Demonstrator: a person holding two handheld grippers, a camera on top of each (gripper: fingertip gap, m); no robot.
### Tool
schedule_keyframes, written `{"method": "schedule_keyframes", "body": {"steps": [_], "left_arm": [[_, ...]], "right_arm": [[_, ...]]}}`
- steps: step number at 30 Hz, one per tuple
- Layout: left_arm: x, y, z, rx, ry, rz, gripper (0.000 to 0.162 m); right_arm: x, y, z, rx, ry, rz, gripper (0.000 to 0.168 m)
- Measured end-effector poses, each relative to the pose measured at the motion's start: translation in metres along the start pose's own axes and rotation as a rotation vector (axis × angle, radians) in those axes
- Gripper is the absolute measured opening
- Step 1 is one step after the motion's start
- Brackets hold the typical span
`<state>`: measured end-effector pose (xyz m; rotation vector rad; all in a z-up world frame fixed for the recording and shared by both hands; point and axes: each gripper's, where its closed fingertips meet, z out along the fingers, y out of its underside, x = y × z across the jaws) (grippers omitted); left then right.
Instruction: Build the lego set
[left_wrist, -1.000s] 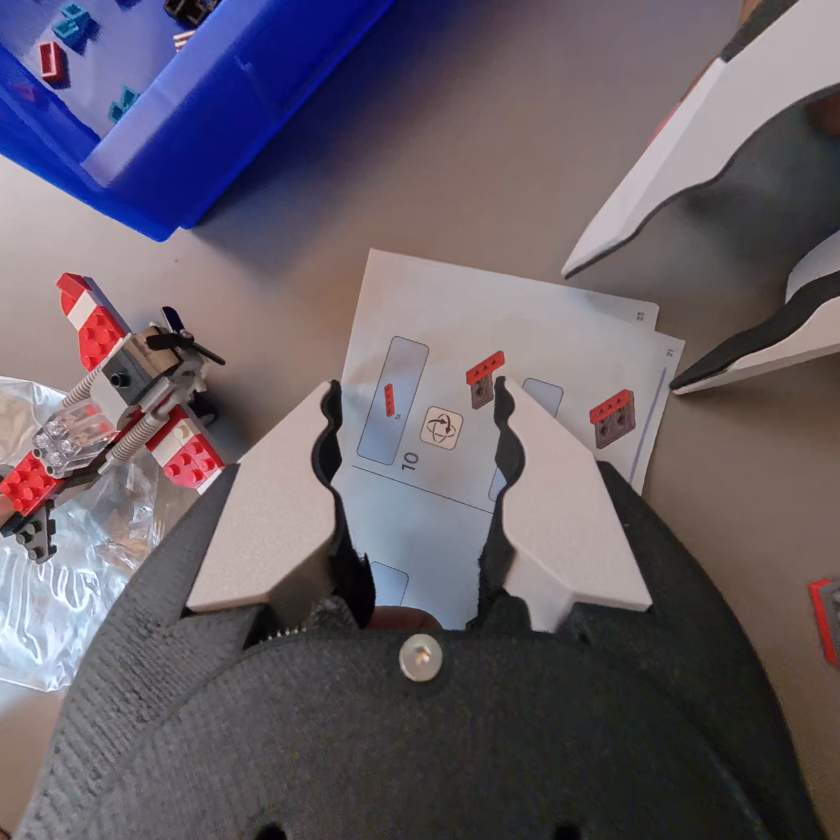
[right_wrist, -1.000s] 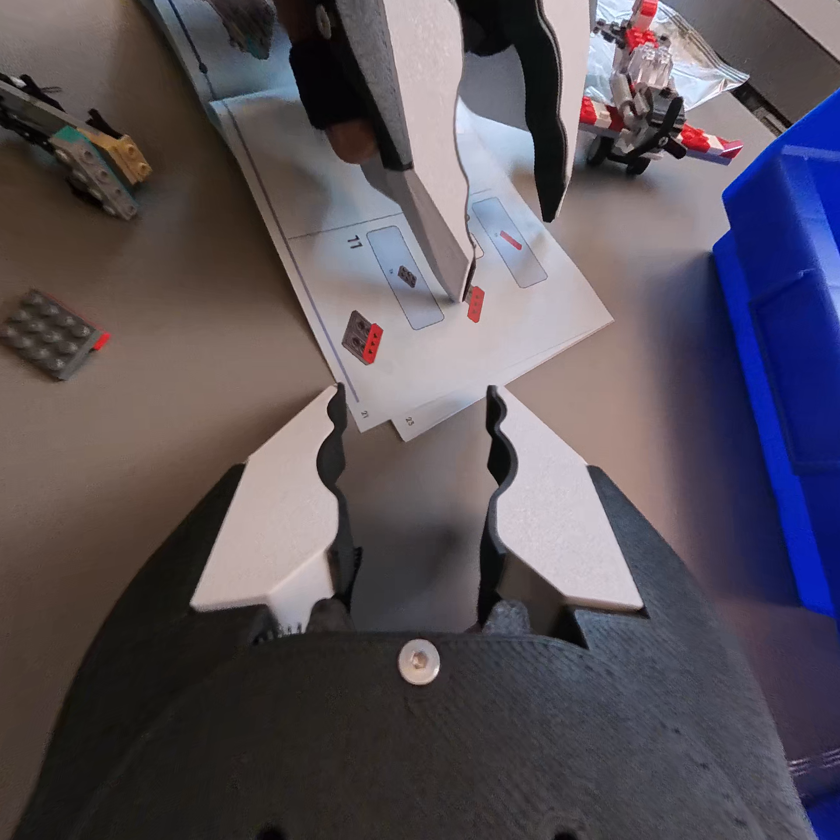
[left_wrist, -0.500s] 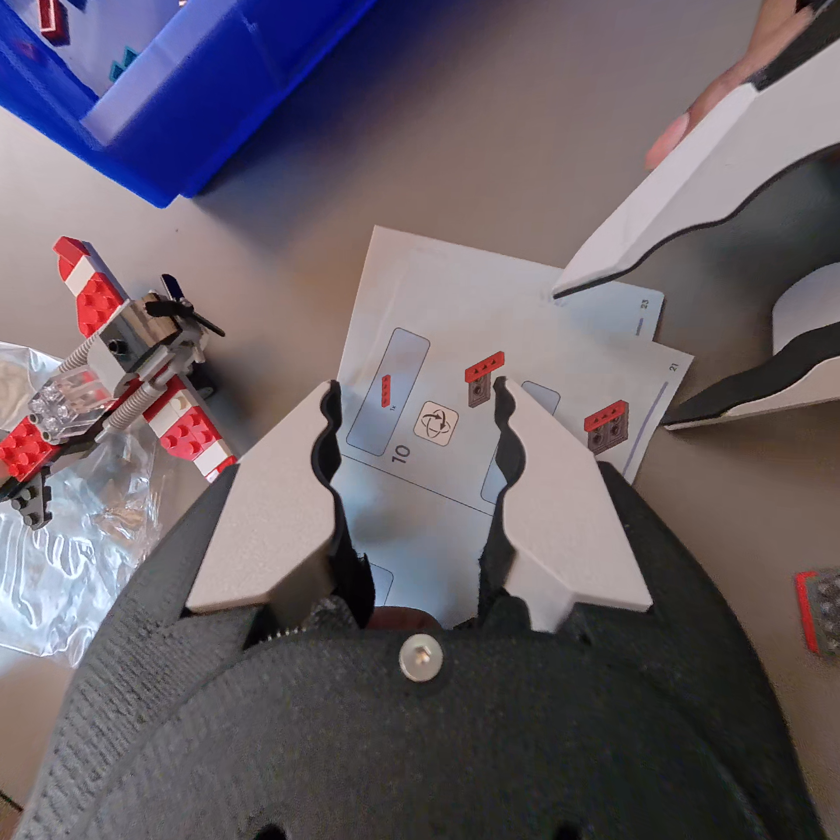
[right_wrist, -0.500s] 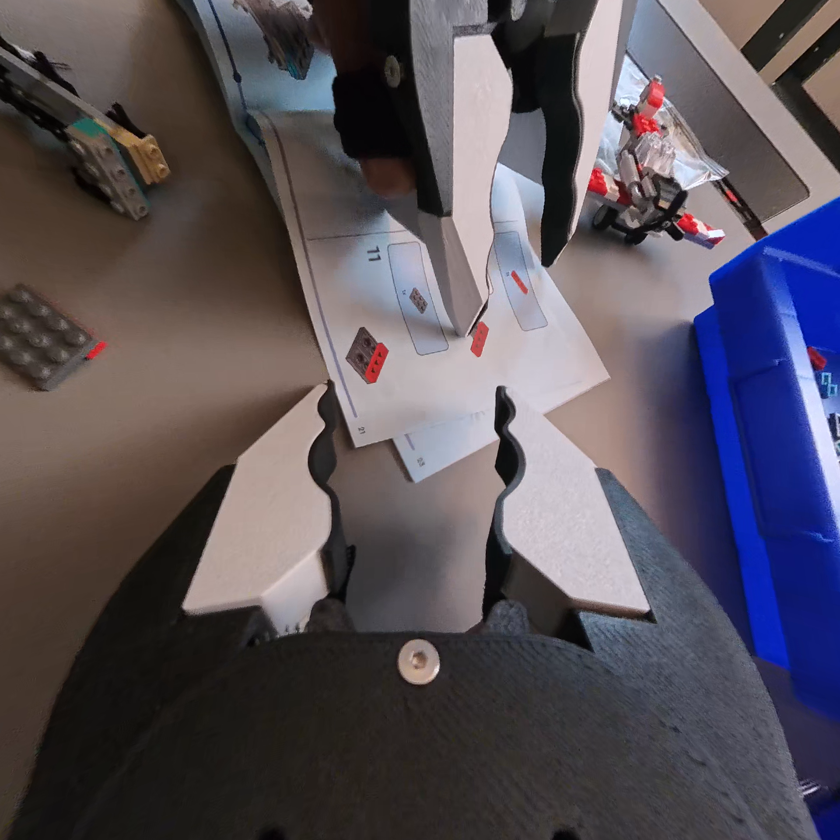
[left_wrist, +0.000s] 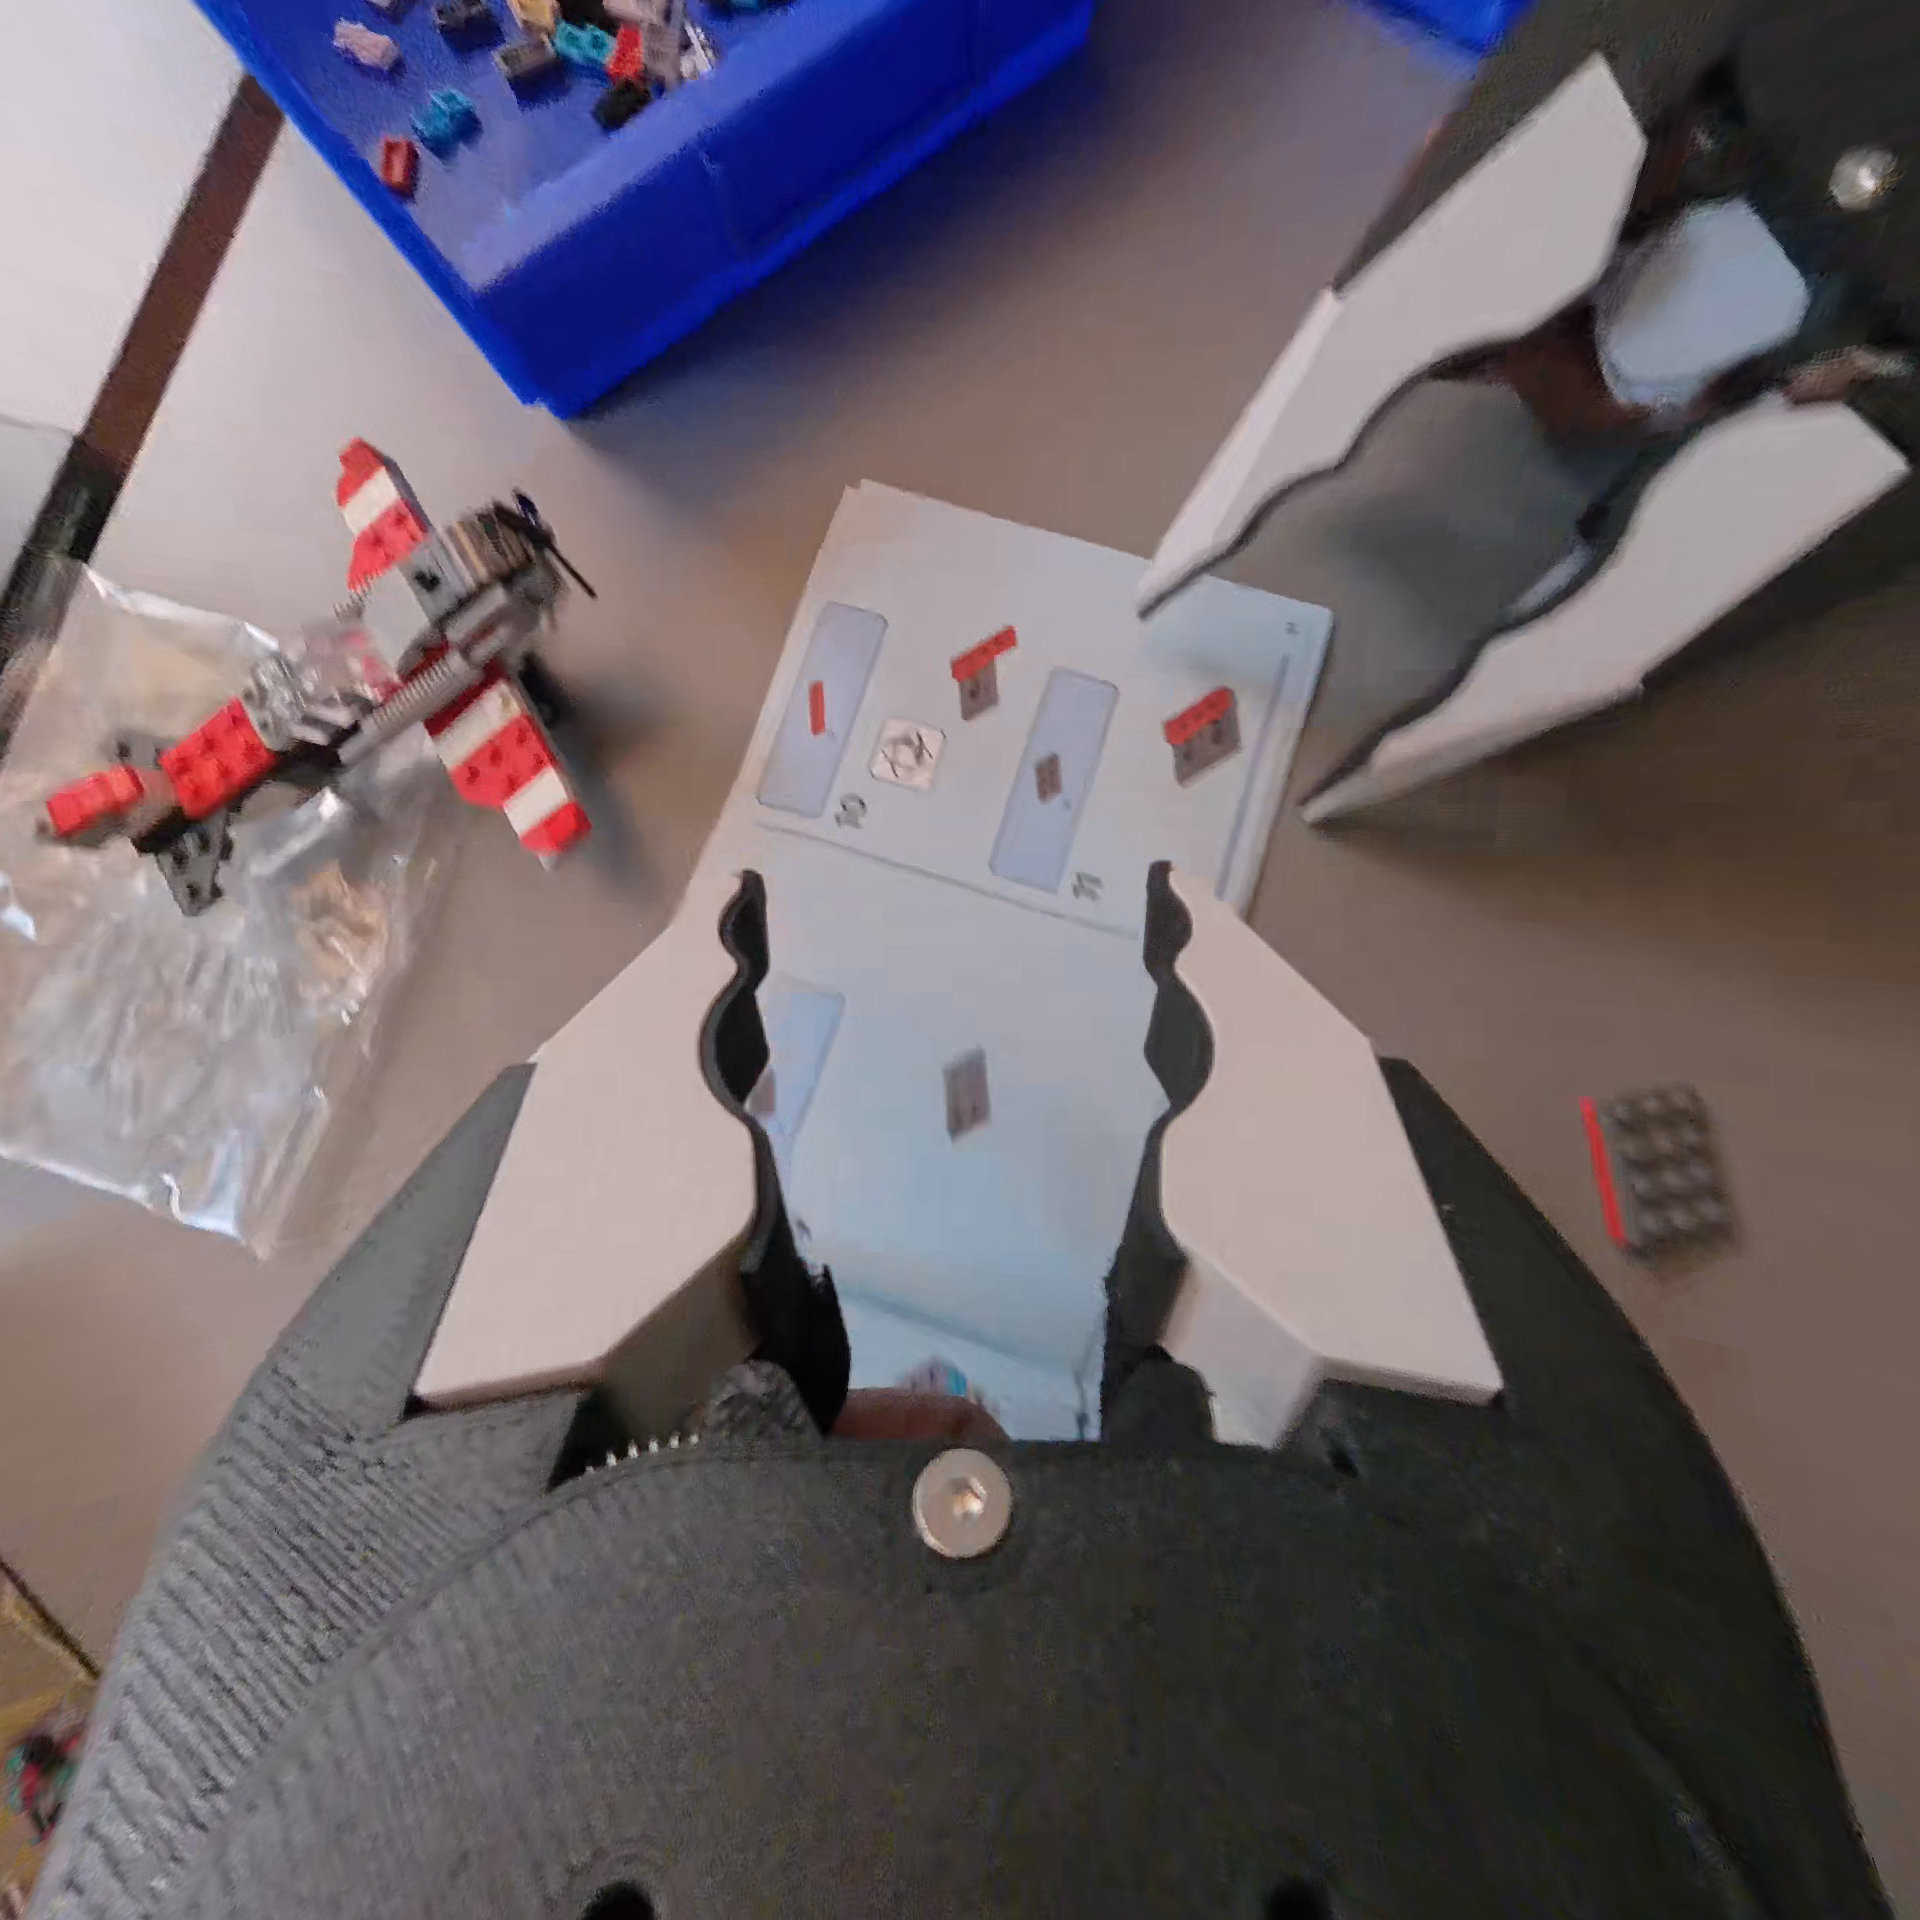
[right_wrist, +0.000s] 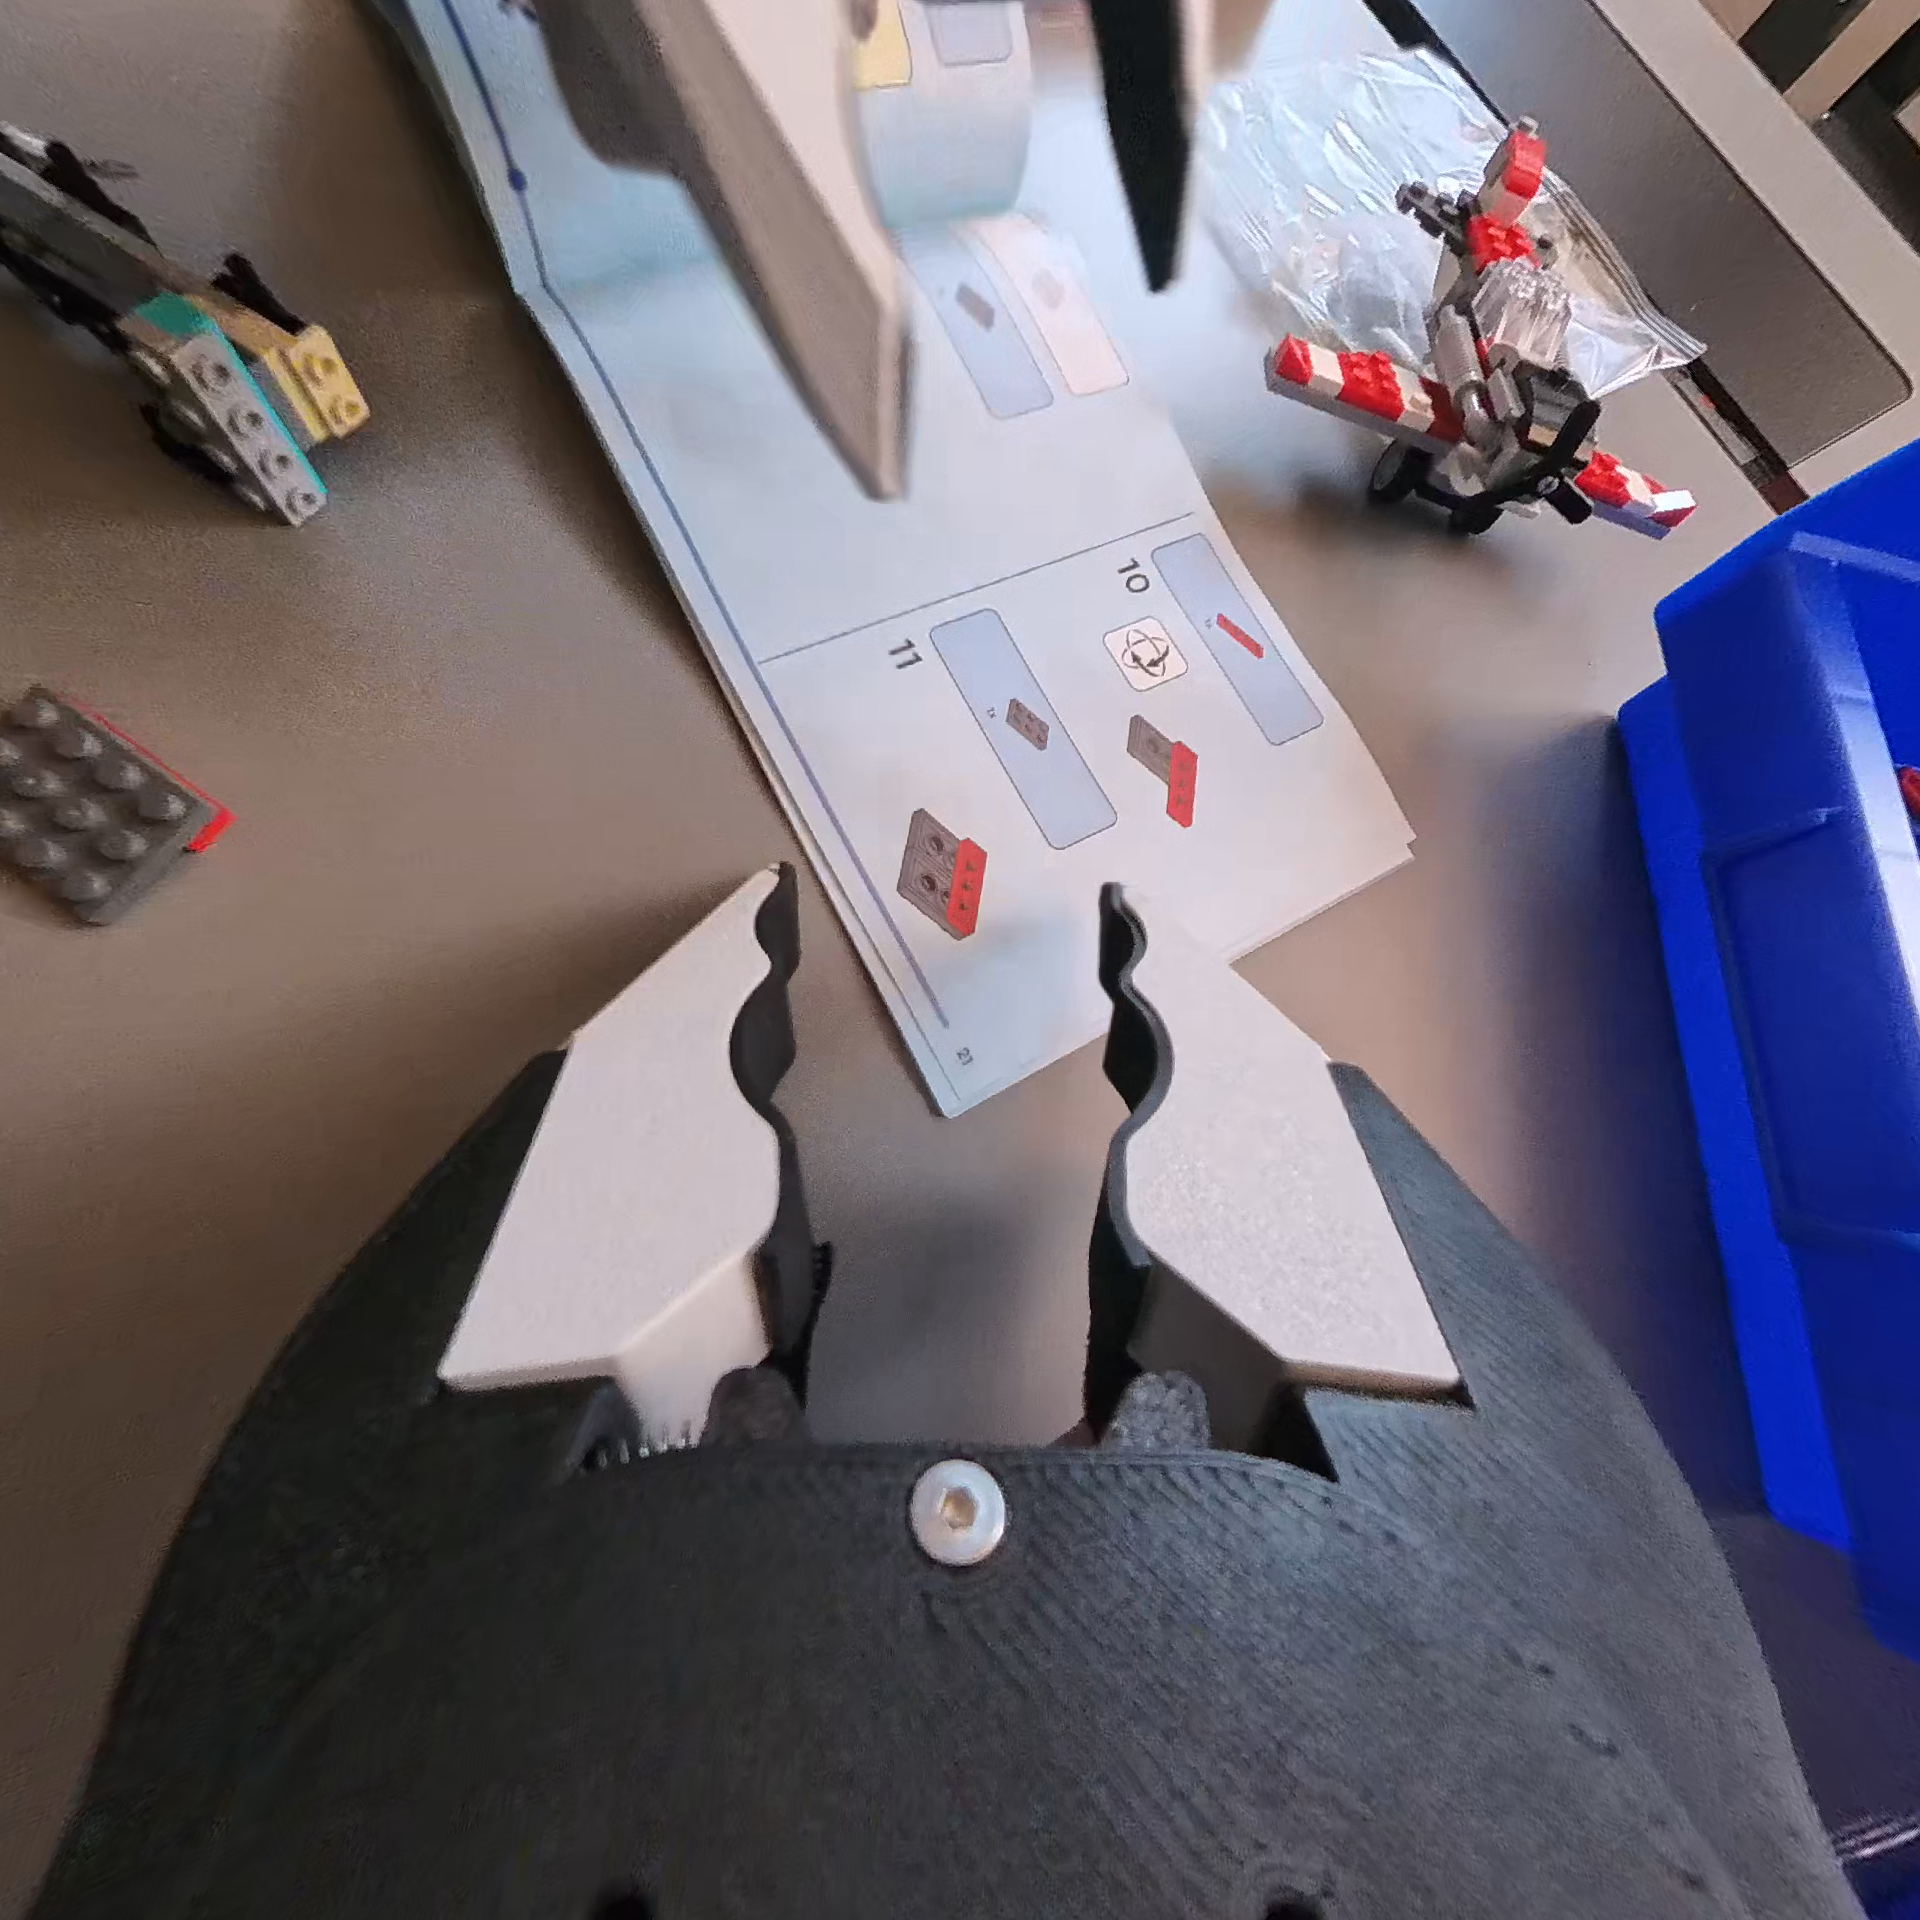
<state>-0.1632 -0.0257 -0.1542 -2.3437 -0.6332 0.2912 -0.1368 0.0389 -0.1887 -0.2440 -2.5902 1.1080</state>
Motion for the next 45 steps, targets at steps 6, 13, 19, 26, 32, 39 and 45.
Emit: {"method": "schedule_keyframes", "body": {"steps": [6, 13, 19, 26, 32, 39, 45], "left_arm": [[0.022, 0.037, -0.007, -0.088, 0.045, 0.007, 0.076], [0.007, 0.022, 0.014, -0.117, 0.025, 0.028, 0.095], [-0.010, 0.014, 0.037, -0.176, 0.034, 0.026, 0.106], [0.002, 0.027, 0.037, -0.227, 0.077, 0.049, 0.105], [0.006, 0.033, 0.031, -0.255, 0.089, 0.058, 0.104], [0.007, 0.037, 0.027, -0.275, 0.102, 0.052, 0.104], [0.007, 0.039, 0.024, -0.278, 0.105, 0.034, 0.104]], "right_arm": [[0.001, 0.001, 0.000, -0.007, -0.023, 0.031, 0.061], [0.000, 0.003, -0.001, -0.005, -0.034, 0.050, 0.063], [0.000, 0.004, -0.004, 0.001, -0.018, 0.038, 0.063], [0.000, 0.004, -0.004, 0.006, -0.018, 0.031, 0.064], [-0.004, 0.003, -0.003, 0.007, -0.042, 0.018, 0.066], [-0.007, -0.003, 0.003, -0.004, -0.054, 0.013, 0.067], [-0.017, -0.013, 0.011, -0.009, -0.080, 0.011, 0.067]]}}
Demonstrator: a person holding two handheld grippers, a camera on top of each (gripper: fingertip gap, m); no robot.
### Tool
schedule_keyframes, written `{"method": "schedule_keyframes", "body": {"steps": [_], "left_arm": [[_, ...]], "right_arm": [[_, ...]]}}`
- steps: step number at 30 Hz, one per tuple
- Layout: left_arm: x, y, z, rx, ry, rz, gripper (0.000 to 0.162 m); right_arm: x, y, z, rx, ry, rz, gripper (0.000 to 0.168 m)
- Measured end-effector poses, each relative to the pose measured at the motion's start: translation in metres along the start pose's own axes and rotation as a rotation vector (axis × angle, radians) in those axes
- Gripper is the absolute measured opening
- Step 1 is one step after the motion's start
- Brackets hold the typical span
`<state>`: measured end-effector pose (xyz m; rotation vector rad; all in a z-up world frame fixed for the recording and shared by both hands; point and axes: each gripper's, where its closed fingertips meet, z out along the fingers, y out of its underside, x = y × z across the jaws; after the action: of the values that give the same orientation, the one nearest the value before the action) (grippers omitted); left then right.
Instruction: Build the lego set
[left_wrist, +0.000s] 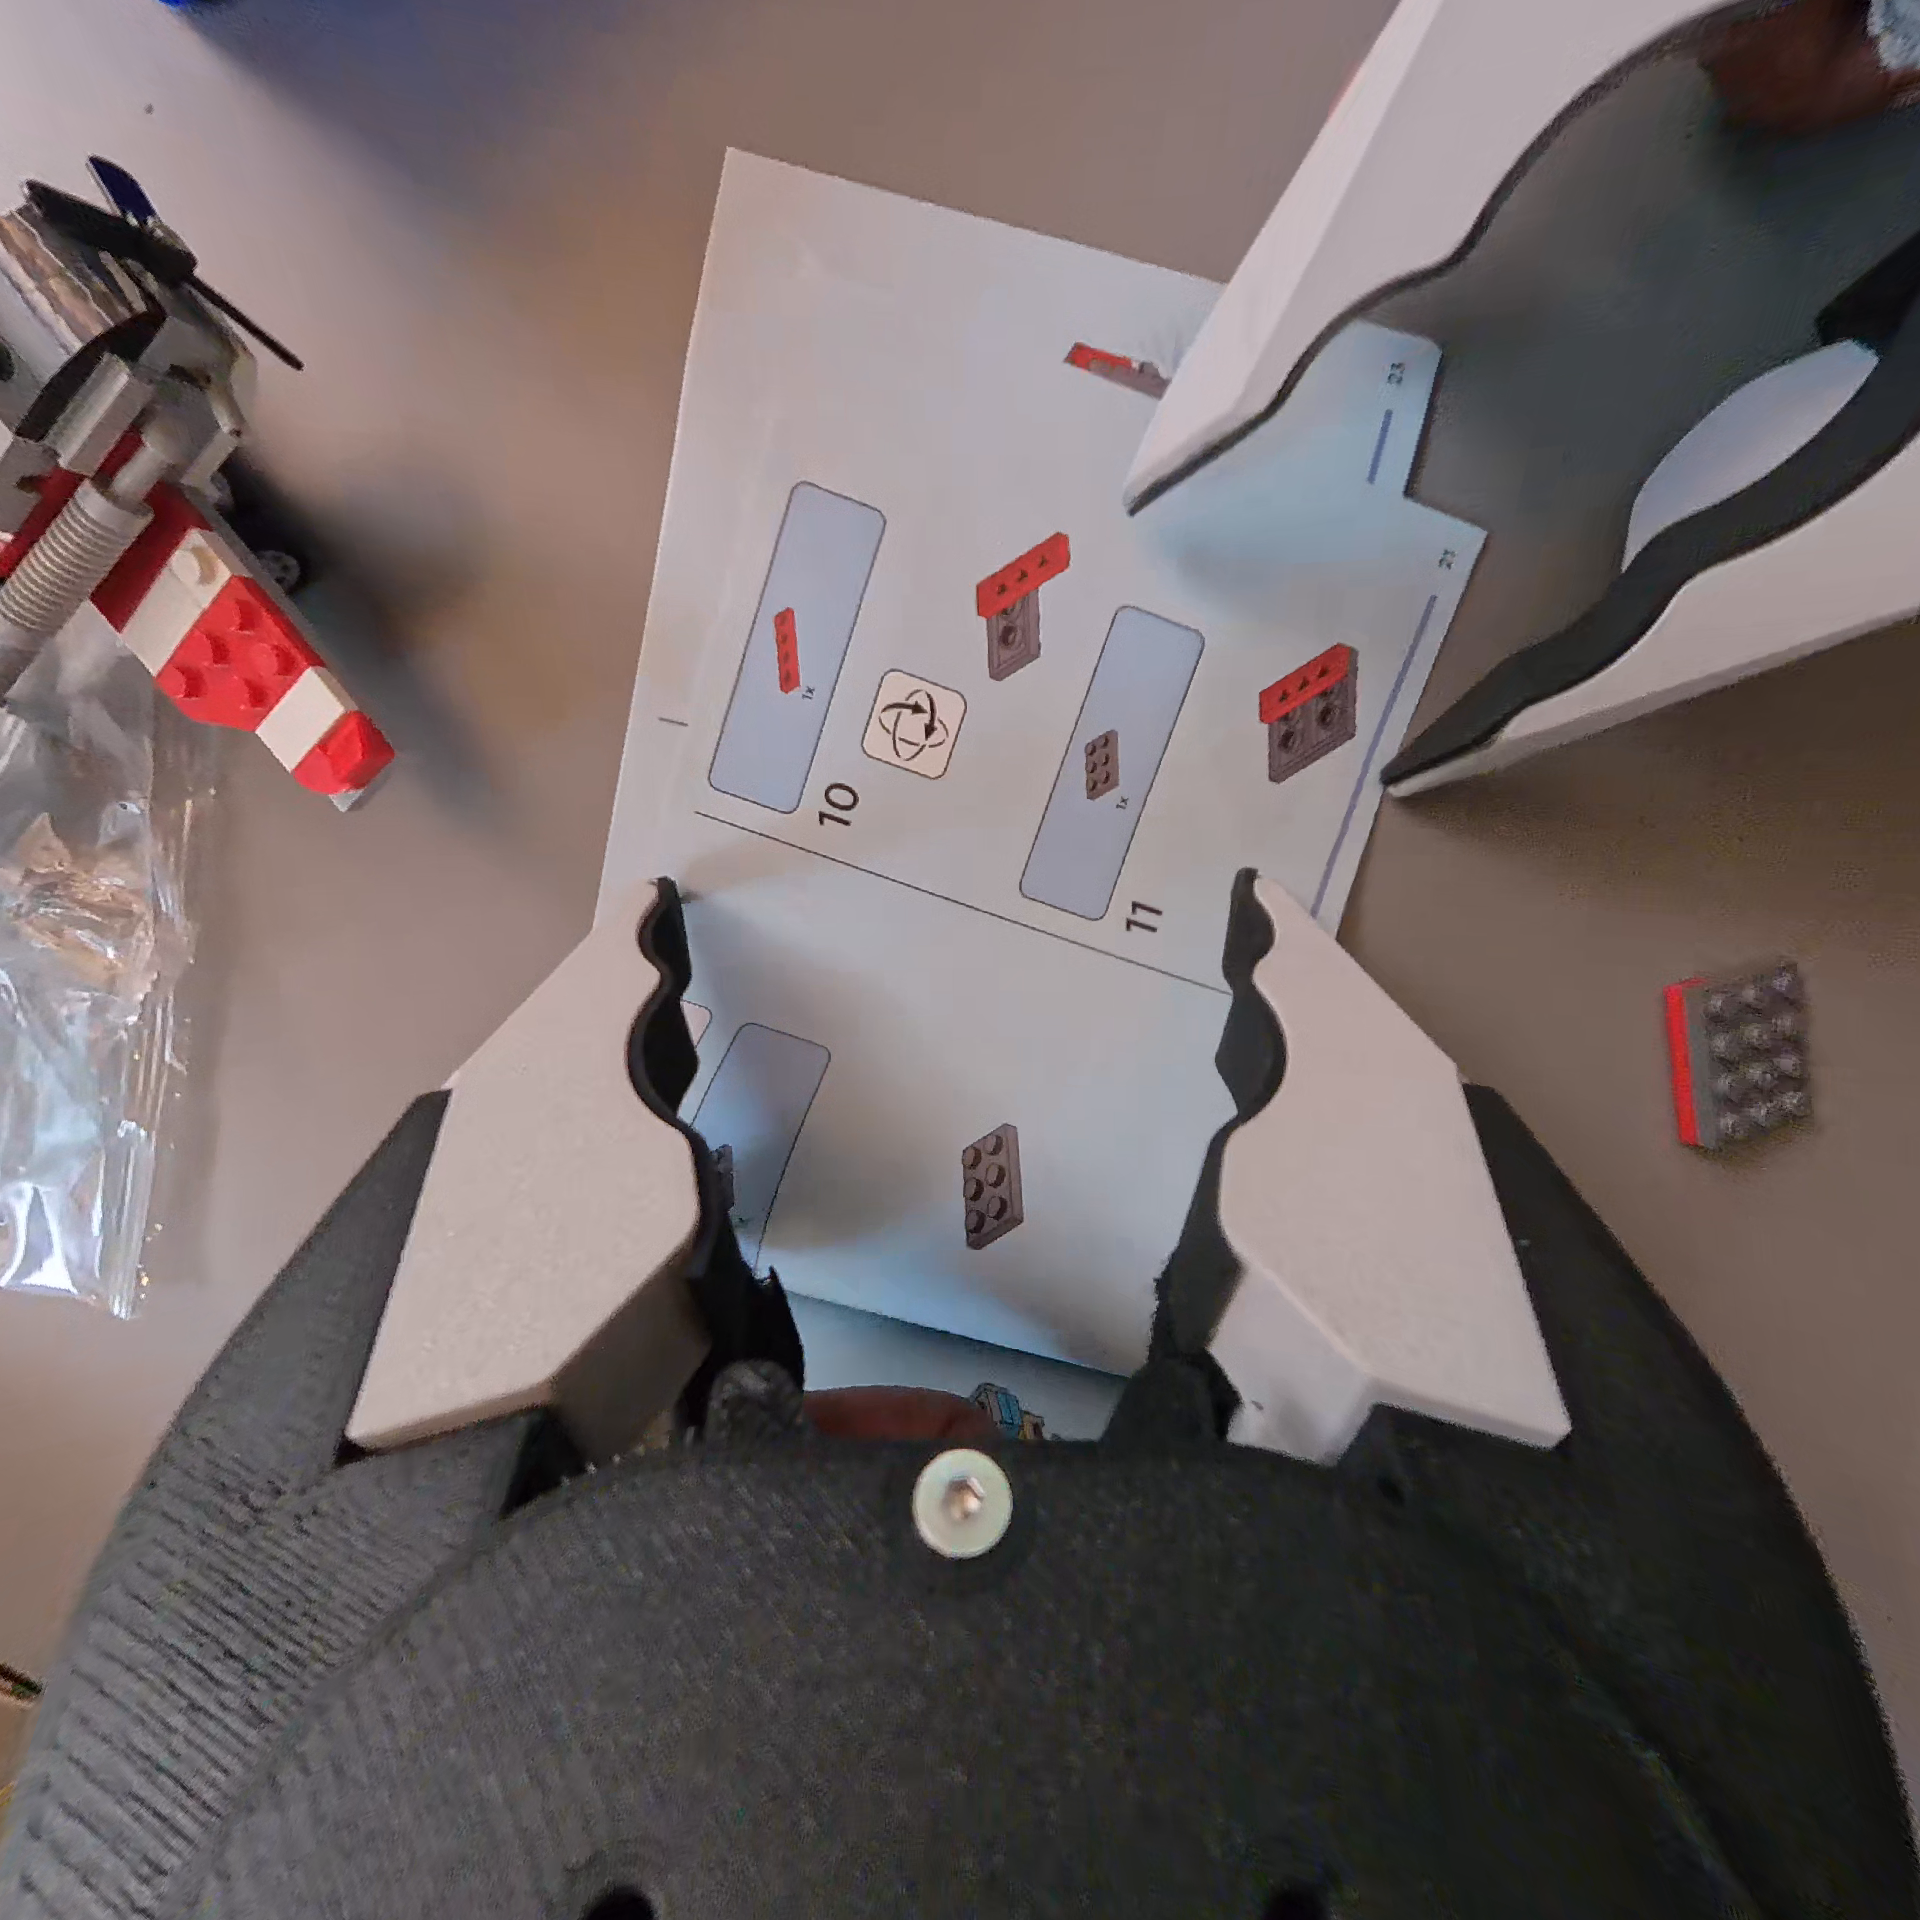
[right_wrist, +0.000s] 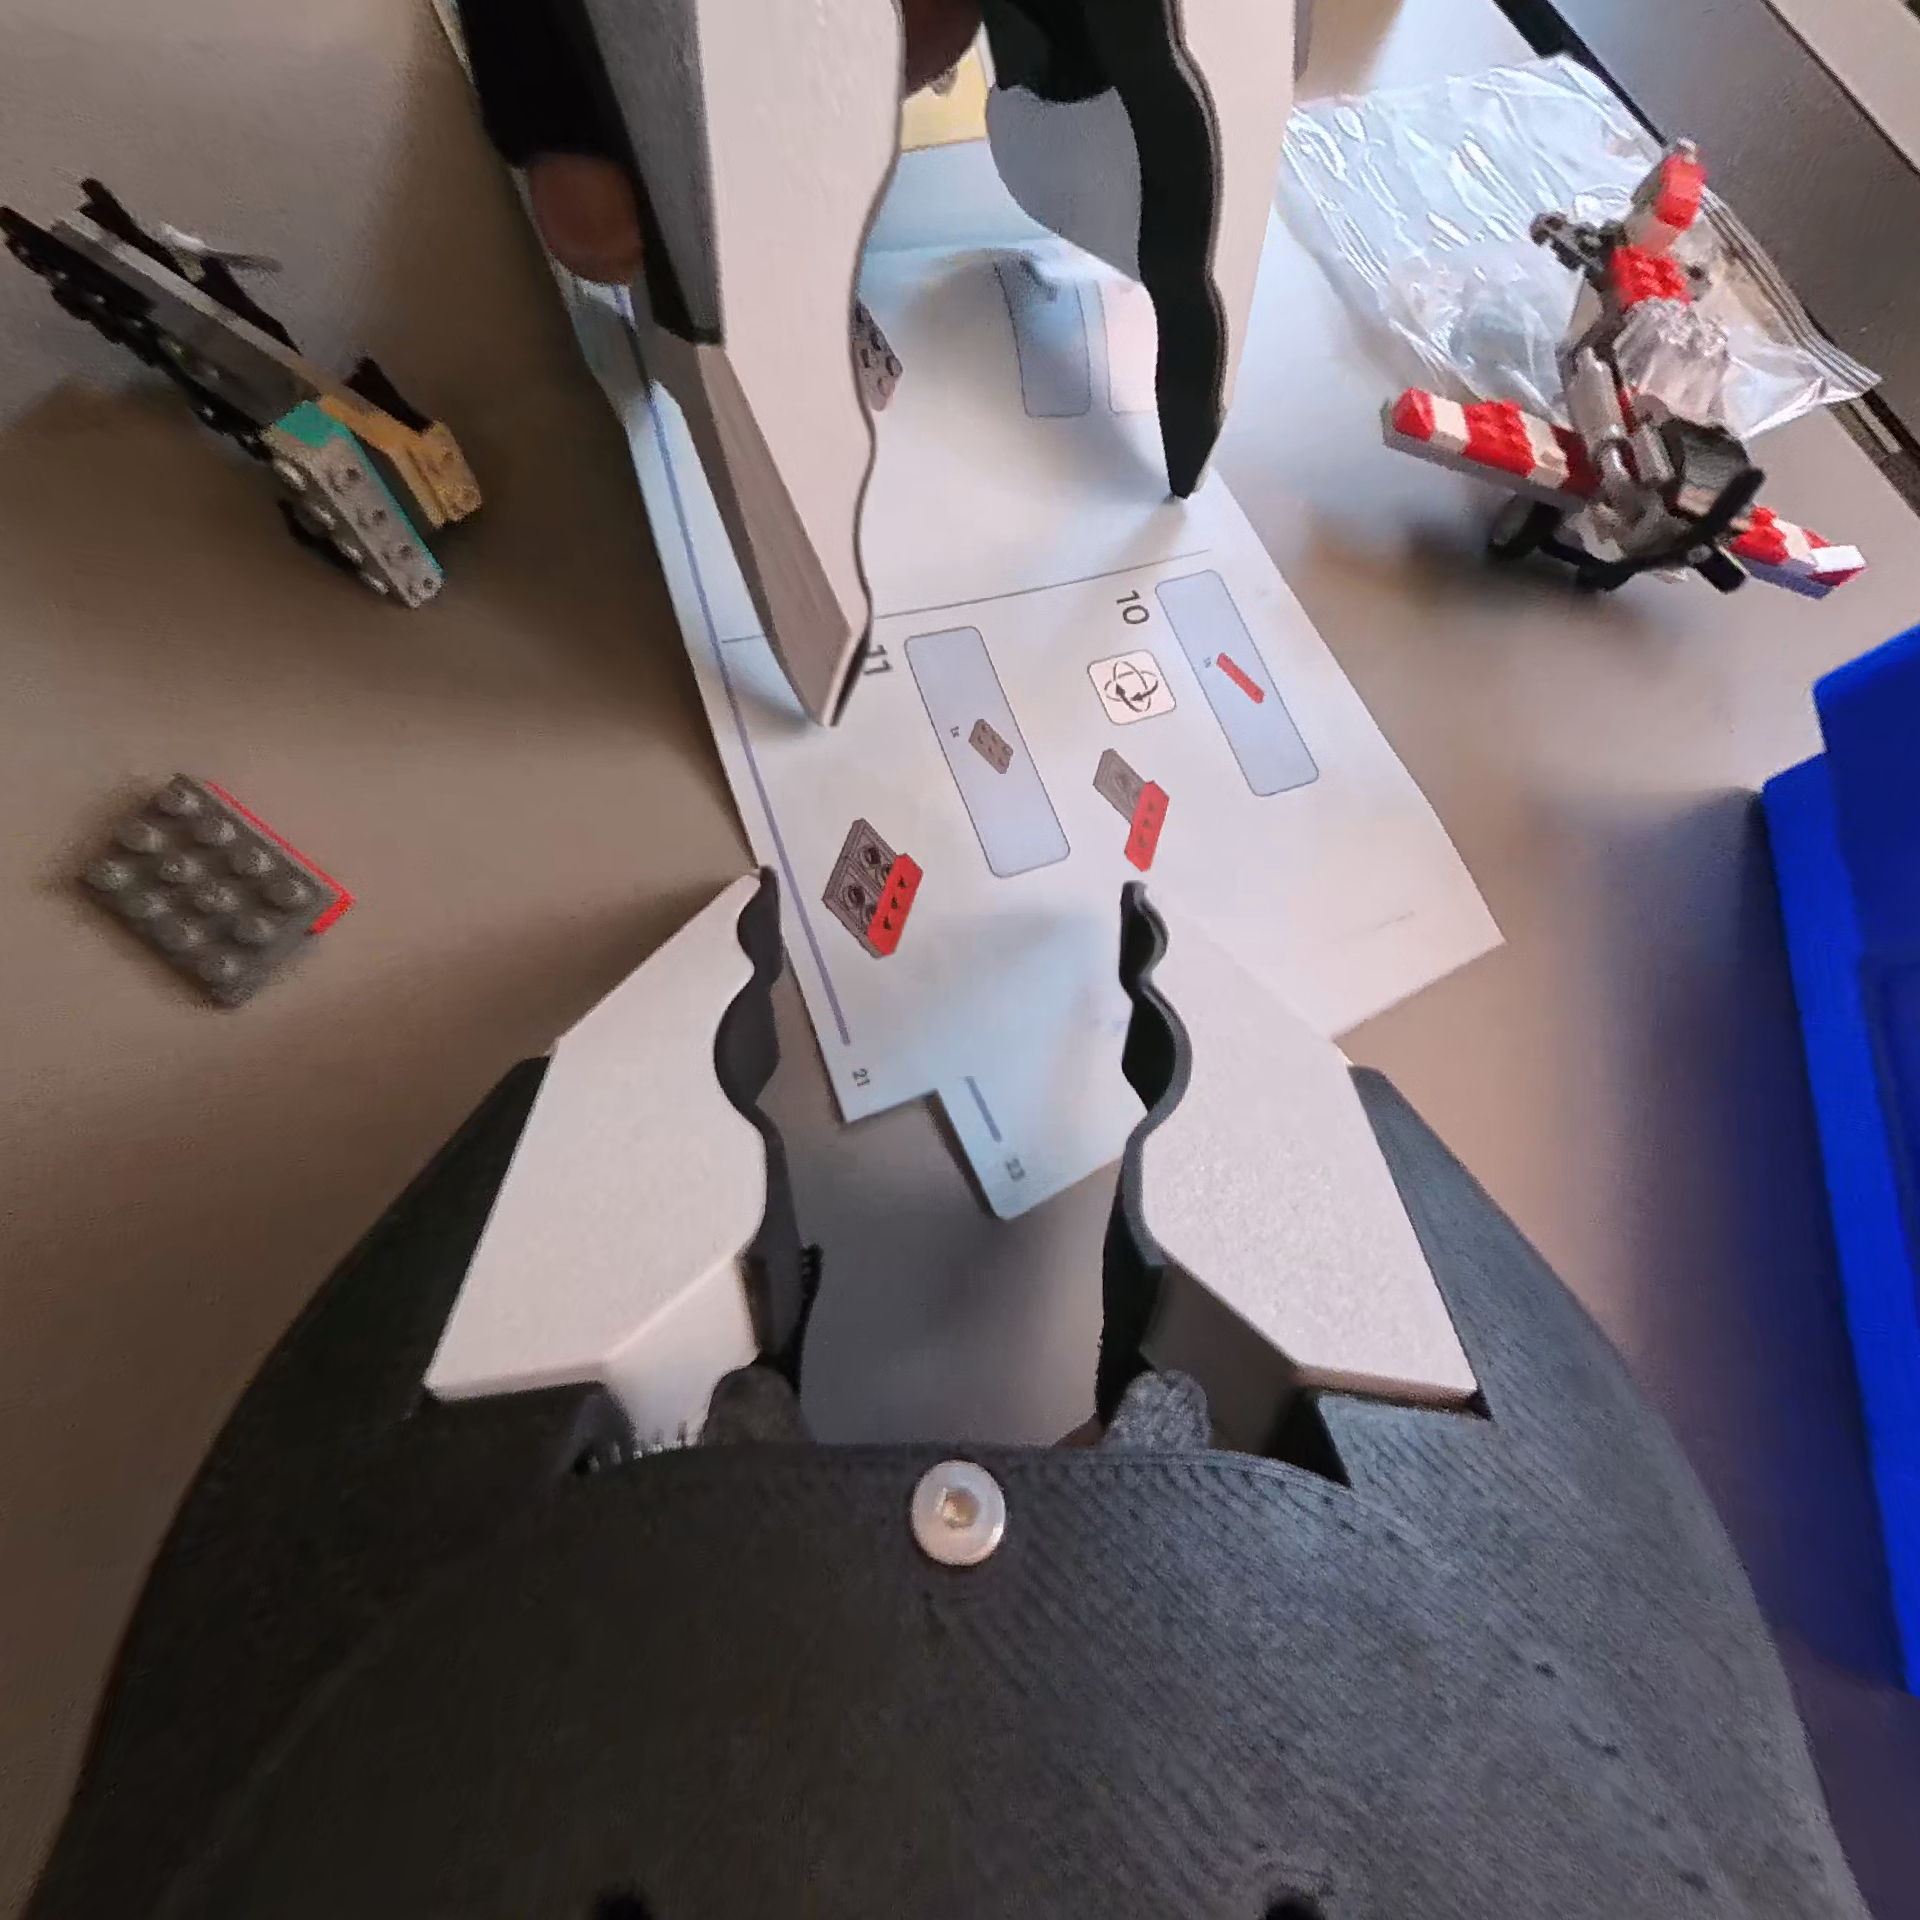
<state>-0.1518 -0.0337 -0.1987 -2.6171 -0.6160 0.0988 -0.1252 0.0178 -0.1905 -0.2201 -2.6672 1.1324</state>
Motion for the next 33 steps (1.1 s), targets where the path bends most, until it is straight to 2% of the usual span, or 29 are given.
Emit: {"method": "schedule_keyframes", "body": {"steps": [8, 14, 22, 28, 30, 33], "left_arm": [[-0.001, 0.006, -0.004, -0.020, 0.008, -0.011, 0.102], [-0.002, 0.009, -0.005, -0.025, 0.005, -0.014, 0.101], [-0.003, 0.010, -0.007, -0.015, 0.000, -0.014, 0.101], [-0.002, 0.002, -0.045, 0.150, -0.075, -0.023, 0.102], [0.004, 0.010, -0.061, 0.192, -0.103, -0.019, 0.102], [0.011, 0.030, -0.071, 0.171, -0.182, 0.024, 0.101]], "right_arm": [[-0.015, -0.011, 0.009, -0.002, -0.033, -0.016, 0.067], [-0.007, -0.015, -0.001, 0.028, -0.032, 0.053, 0.066], [-0.003, 0.001, 0.000, -0.015, -0.004, 0.074, 0.063], [-0.007, -0.001, 0.002, -0.017, -0.002, 0.065, 0.064], [-0.007, -0.001, 0.001, -0.016, 0.000, 0.064, 0.065], [-0.007, -0.001, 0.001, -0.015, -0.001, 0.062, 0.065]]}}
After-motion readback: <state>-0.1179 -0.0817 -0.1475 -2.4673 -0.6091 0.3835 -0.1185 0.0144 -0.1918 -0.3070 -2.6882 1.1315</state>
